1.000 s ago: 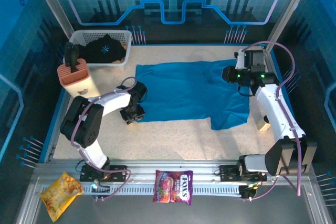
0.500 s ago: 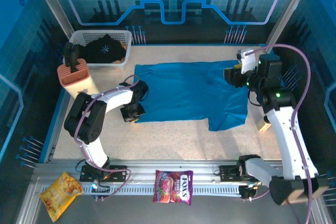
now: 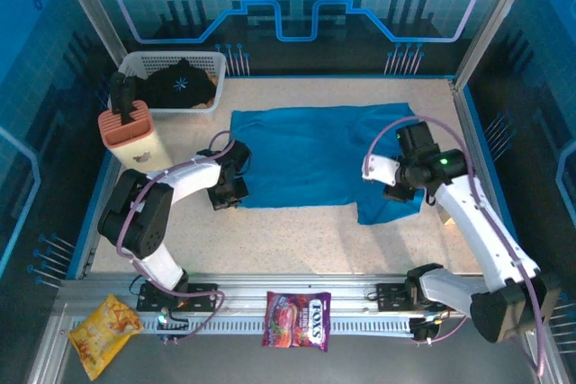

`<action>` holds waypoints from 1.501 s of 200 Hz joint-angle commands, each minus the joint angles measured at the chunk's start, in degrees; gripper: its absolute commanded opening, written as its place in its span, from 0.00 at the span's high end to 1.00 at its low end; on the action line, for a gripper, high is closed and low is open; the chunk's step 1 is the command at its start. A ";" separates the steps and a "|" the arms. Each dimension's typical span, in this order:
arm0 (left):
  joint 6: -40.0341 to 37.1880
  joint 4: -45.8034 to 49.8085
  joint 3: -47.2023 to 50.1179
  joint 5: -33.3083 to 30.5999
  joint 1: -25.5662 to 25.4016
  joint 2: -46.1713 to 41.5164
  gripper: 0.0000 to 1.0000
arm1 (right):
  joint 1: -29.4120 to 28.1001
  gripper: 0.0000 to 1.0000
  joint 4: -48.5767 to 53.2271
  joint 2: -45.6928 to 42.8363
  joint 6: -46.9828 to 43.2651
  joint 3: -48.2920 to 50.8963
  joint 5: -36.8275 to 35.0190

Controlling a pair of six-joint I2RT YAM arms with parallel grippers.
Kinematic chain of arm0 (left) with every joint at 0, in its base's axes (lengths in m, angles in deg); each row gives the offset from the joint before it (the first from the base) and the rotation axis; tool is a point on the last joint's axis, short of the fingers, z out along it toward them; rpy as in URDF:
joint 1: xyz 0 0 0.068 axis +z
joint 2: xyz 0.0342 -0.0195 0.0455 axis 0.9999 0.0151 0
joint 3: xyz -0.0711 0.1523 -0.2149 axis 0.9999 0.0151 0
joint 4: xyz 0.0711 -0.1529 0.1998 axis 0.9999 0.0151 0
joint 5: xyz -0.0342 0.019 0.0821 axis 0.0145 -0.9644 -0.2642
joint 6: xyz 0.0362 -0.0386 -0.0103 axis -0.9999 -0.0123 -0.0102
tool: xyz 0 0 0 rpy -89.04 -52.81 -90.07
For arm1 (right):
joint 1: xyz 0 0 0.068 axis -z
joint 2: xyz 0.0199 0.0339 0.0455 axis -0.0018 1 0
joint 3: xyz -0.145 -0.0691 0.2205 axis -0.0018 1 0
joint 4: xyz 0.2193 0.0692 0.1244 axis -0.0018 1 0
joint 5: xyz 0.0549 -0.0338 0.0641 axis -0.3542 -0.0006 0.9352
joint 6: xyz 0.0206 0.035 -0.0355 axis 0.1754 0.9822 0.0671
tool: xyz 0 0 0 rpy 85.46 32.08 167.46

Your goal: Fold and stack the t-shirts

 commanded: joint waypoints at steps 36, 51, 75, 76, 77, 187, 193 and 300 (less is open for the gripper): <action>-4.07 -3.28 0.75 3.33 -0.32 -6.23 1.00 | 1.91 0.64 -5.55 14.21 -6.21 8.33 -3.30; -4.33 -3.18 0.97 3.45 -0.32 -7.22 1.00 | 2.52 0.65 -12.88 16.64 -8.03 11.59 -5.32; -4.38 -3.27 1.52 3.23 -0.32 -8.34 1.00 | 5.47 0.66 -21.44 18.95 -10.10 13.59 -5.06; -4.37 -3.27 1.56 3.20 -0.32 -8.37 1.00 | 5.58 0.66 -21.68 19.01 -10.23 13.59 -5.04; -4.37 -3.31 1.62 3.18 -0.32 -8.43 1.00 | 5.63 0.66 -21.92 19.09 -10.29 13.64 -4.98; -4.01 -3.72 1.64 3.25 -0.24 -7.45 1.00 | 10.41 0.70 -27.90 24.76 -16.33 12.03 -3.94; -4.05 -3.77 1.59 3.27 -0.19 -7.35 1.00 | 10.47 0.71 -27.67 24.99 -16.33 11.85 -3.96; -4.21 -3.53 1.23 3.09 -0.23 -7.35 1.00 | 10.52 0.70 -18.95 18.26 -17.29 11.01 -0.91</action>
